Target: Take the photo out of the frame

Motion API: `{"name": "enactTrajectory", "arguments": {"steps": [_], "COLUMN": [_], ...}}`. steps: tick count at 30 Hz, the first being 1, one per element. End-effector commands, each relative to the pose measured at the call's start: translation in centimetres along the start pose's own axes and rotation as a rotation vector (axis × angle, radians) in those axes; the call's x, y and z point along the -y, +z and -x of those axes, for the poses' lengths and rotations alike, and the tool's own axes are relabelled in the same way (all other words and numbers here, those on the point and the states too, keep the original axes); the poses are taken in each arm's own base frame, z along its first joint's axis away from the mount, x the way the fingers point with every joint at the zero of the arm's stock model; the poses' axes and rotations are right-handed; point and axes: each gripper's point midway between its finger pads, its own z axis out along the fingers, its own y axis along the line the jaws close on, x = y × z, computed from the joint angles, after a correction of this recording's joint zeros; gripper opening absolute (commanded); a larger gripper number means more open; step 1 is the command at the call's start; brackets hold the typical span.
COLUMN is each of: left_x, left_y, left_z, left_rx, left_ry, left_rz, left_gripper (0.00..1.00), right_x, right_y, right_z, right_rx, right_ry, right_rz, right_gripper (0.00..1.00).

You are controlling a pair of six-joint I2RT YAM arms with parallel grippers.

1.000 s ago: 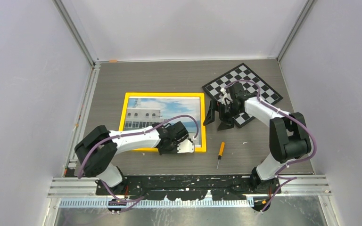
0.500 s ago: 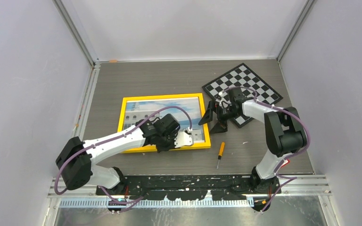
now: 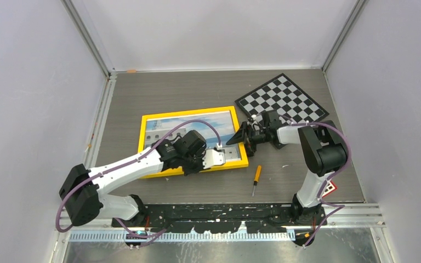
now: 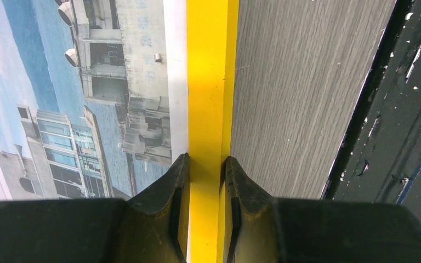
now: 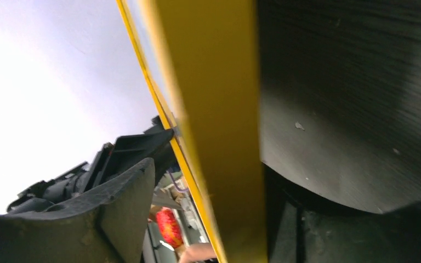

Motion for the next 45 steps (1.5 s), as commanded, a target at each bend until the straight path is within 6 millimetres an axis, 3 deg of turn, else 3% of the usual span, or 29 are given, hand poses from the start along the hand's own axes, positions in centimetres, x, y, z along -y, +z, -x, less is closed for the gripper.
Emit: {"name": "enactTrajectory", "arguments": {"steps": [1, 6, 7, 8, 9, 12, 14, 18, 27, 32, 38, 42, 45], "left_x": [-2.5, -3.5, -3.8, -3.9, -4.1, -4.6, -5.5, -6.7, -9.7, -10.4, -11.6, -12.0, -12.4], "left_y": [-1.8, -2.8, -3.2, -3.8, -4.4, -6.5, -8.1, -10.9, -14.4, -15.9, -17.7, -18.0, -18.2], "left_z": [4.1, 4.0, 4.0, 4.2, 4.3, 4.5, 4.6, 4.4, 2.6, 2.8, 3.4, 3.4, 3.5], "left_rx": [0.178, 0.154, 0.142, 0.132, 0.124, 0.124, 0.142, 0.154, 0.152, 0.207, 0.311, 0.336, 0.355], "left_ry": [0.009, -0.028, -0.043, -0.059, -0.074, -0.138, -0.197, -0.297, -0.509, -0.648, -0.806, -0.834, -0.863], "left_rz": [0.116, 0.175, 0.187, 0.191, 0.195, 0.209, 0.24, 0.278, 0.373, 0.36, 0.367, 0.37, 0.37], "left_gripper": [0.0, 0.0, 0.03, 0.09, 0.16, 0.49, 0.66, 0.82, 0.89, 0.9, 0.92, 0.92, 0.92], "right_x": [-2.9, -5.7, -6.2, -6.4, -6.5, -7.4, -7.7, -8.5, -13.0, -14.6, -18.4, -21.4, -22.5], "right_y": [-0.1, -1.2, -1.6, -2.0, -2.5, -4.3, -5.5, -8.4, -12.5, -15.4, -18.4, -18.8, -18.3], "right_z": [0.1, 0.0, -0.1, -0.1, -0.2, -1.0, -1.0, -1.0, 0.7, 2.4, 4.2, 4.6, 4.5], "right_rx": [-0.009, -0.019, -0.012, -0.003, 0.006, 0.022, 0.043, 0.097, 0.196, 0.298, 0.417, 0.466, 0.459], "right_ry": [-0.005, -0.017, -0.019, -0.018, -0.021, -0.12, -0.158, -0.258, -0.439, -0.53, -0.647, -0.686, -0.698], "right_rz": [0.116, 0.149, 0.14, 0.115, 0.08, -0.025, -0.102, -0.225, -0.373, -0.513, -0.586, -0.536, -0.491], "right_gripper": [0.61, 0.16, 0.05, 0.01, 0.01, 0.0, 0.01, 0.0, 0.01, 0.0, 0.01, 0.01, 0.0]}}
